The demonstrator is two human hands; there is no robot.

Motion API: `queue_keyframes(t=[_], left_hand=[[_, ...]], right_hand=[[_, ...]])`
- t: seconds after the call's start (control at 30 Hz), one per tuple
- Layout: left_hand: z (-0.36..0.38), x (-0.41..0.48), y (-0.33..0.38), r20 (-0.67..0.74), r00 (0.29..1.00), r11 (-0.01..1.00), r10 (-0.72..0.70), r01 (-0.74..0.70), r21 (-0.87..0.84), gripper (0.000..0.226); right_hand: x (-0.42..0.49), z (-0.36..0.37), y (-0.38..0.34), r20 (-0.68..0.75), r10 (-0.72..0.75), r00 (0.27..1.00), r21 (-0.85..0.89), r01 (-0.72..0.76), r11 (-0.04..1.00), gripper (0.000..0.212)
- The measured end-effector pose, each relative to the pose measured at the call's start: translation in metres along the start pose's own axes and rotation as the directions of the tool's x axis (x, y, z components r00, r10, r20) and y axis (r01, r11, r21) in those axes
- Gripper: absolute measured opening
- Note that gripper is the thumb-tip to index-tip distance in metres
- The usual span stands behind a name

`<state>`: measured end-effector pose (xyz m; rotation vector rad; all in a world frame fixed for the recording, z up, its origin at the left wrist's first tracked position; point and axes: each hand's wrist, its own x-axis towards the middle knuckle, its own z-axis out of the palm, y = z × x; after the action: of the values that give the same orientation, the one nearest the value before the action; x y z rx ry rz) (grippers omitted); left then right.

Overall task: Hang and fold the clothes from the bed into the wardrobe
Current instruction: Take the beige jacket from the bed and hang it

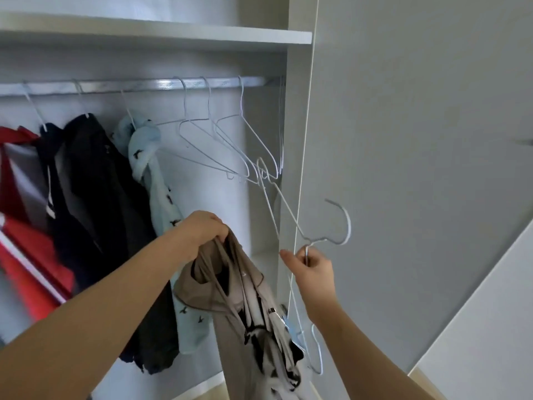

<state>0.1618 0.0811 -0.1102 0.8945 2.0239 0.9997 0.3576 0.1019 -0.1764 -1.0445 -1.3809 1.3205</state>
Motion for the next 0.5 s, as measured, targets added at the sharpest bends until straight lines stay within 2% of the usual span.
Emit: queue_keyframes(t=[0.07, 0.13, 0.2, 0.27, 0.37, 0.5], left_hand=[[-0.005, -0.001, -0.001, -0.010, 0.999, 0.999, -0.036, 0.036, -0.025, 0.005], [-0.008, 0.001, 0.001, -0.058, 0.998, 1.000, 0.002, -0.002, 0.012, 0.007], [-0.010, 0.003, 0.004, -0.130, 0.990, 0.997, 0.047, -0.039, 0.062, 0.020], [-0.015, 0.004, 0.006, -0.190, 0.980, 0.992, 0.061, -0.038, 0.122, 0.031], [-0.032, 0.011, 0.004, -0.299, 0.952, 0.993, 0.064, -0.030, 0.117, 0.026], [-0.063, 0.015, -0.001, -0.369, 0.924, 0.995, 0.097, -0.079, 0.063, 0.025]], right_hand=[[0.001, -0.001, -0.001, 0.016, 0.016, 1.000, 0.050, -0.017, 0.999, 0.045], [0.003, 0.001, -0.005, 0.050, 0.005, 0.999, 0.100, -0.010, 0.995, 0.035], [0.005, 0.004, -0.010, 0.037, 0.001, 0.999, 0.120, -0.005, 0.993, 0.030], [0.008, 0.003, -0.012, -0.033, 0.002, 0.999, 0.101, 0.001, 0.995, 0.037], [0.011, -0.003, -0.012, -0.093, 0.015, 0.996, 0.117, -0.004, 0.993, 0.044], [0.012, -0.005, -0.012, 0.049, 0.034, 0.998, -0.030, -0.033, 0.999, 0.050]])
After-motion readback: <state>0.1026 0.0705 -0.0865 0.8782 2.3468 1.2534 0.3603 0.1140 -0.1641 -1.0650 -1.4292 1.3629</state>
